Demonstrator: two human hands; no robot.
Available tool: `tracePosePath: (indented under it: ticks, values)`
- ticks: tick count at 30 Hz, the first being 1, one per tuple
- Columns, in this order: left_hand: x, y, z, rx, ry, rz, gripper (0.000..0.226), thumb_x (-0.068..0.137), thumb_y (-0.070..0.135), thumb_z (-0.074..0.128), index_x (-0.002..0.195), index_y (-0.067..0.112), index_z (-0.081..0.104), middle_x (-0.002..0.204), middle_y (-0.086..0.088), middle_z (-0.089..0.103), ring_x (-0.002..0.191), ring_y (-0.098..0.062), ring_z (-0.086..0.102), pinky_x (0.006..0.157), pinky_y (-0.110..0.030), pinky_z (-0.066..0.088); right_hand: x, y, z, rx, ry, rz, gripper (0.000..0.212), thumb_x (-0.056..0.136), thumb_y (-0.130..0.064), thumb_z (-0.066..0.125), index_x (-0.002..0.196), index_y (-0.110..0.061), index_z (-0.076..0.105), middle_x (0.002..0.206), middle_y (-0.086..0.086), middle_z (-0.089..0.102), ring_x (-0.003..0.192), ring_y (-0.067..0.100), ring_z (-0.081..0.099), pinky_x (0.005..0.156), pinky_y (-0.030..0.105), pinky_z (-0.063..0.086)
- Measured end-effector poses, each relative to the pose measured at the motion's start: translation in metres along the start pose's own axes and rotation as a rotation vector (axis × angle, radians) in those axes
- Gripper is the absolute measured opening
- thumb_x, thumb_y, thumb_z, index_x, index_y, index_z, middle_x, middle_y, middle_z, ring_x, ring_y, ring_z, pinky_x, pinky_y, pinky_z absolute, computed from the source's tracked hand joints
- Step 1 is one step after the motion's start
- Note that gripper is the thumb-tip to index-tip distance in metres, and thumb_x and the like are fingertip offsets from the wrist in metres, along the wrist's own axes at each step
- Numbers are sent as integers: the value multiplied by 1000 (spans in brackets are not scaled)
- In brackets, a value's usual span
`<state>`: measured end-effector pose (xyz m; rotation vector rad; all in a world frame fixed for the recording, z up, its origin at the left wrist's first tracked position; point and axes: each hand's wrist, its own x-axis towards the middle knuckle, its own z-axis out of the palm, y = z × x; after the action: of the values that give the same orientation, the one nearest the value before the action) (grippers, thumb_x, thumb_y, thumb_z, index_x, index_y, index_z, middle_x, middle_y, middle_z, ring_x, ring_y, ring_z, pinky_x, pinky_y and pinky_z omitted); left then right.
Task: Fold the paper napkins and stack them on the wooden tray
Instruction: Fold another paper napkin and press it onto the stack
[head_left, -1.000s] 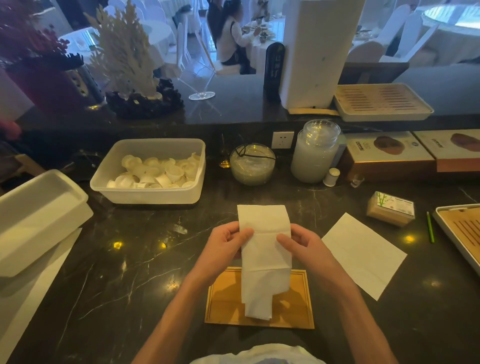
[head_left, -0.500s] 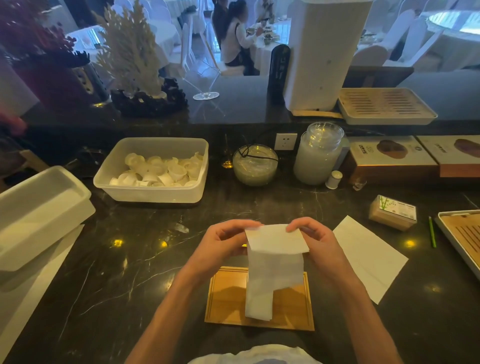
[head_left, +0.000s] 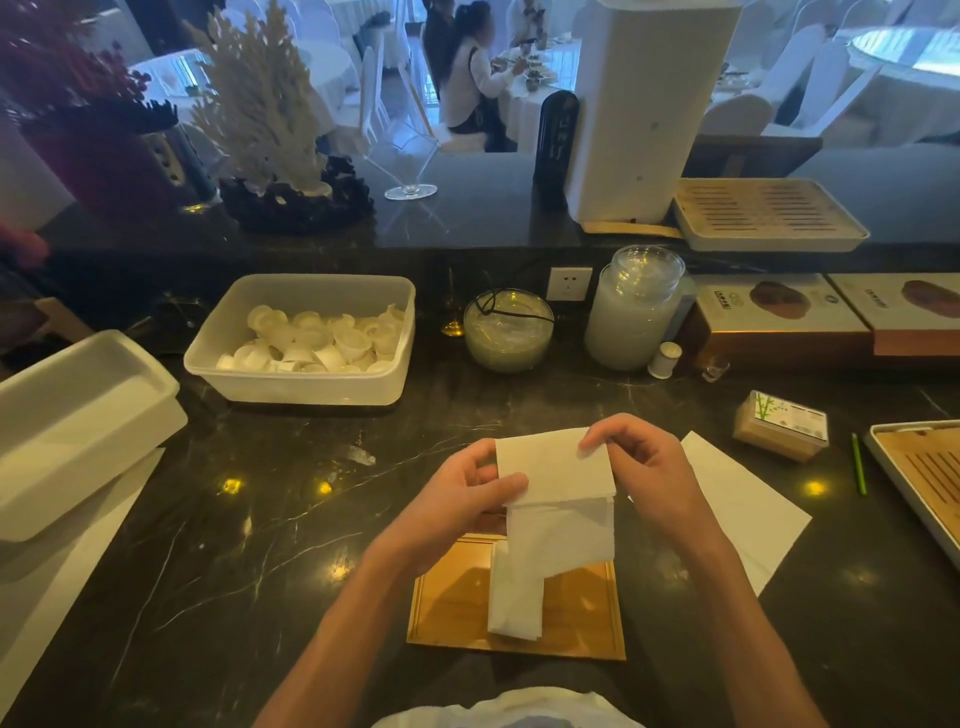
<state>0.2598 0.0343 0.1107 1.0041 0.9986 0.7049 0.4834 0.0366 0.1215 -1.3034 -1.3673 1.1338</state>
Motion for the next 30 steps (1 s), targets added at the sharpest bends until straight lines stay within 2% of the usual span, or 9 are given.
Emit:
tracePosePath:
  ticks: [4,7,10,16,21,24,25,27,30]
  values:
    - [1,-1,2,27,83,38,38,89,25,77,122,32,60,114,14,76,107,-11,74,78,-31,64,0,-2,1,55,-7,17,40,100,-13,55,84,-47,70,92,-27,68,96,-6,65,60,11,55]
    - [1,-2,3,54,148,68,35,88,23,78,117,34,62,110,16,77,104,-8,75,75,-29,64,-1,1,4,198,-71,145,23,97,-49,47,112,-49,63,106,-21,72,103,2,69,70,19,60]
    - [0,-1,3,69,197,94,33,87,21,78,112,35,63,110,15,76,103,-9,75,75,-29,64,-5,12,8,252,-161,303,52,77,-69,48,117,-41,61,113,-9,73,101,15,72,79,31,62]
    - [-2,0,0,135,215,172,26,89,20,76,105,38,67,104,20,73,103,-4,71,71,-22,62,-16,25,10,170,-174,292,38,78,-49,69,112,-34,65,104,-14,76,99,11,74,69,27,62]
    - [-1,-3,-1,121,201,144,27,88,17,77,102,39,70,100,19,75,100,-5,73,70,-22,62,-15,24,8,200,-155,281,35,78,-45,71,111,-35,65,102,-16,76,98,11,74,68,26,62]
    - [-1,0,-2,121,178,146,31,89,12,75,94,43,77,101,17,77,101,-5,73,72,-19,61,-14,25,7,209,-137,270,19,89,-28,70,103,-40,71,100,-14,76,98,13,73,68,26,62]
    - [0,1,-3,130,161,155,31,90,10,73,93,40,80,104,17,77,103,-3,72,73,-17,60,-14,26,8,192,-129,250,21,92,-21,68,98,-41,74,98,-14,76,99,16,72,68,27,62]
    - [1,1,-4,141,154,162,26,93,8,70,94,30,83,112,18,76,109,-1,68,80,-21,60,-12,28,8,152,-110,236,28,93,-10,66,90,-36,77,96,-16,73,101,22,67,71,29,63]
    - [1,-5,-4,47,165,132,22,95,11,68,108,27,77,119,10,74,115,-13,69,84,-31,63,-12,31,8,161,-83,213,32,93,-2,65,81,-30,77,94,-20,70,104,23,63,64,22,60]
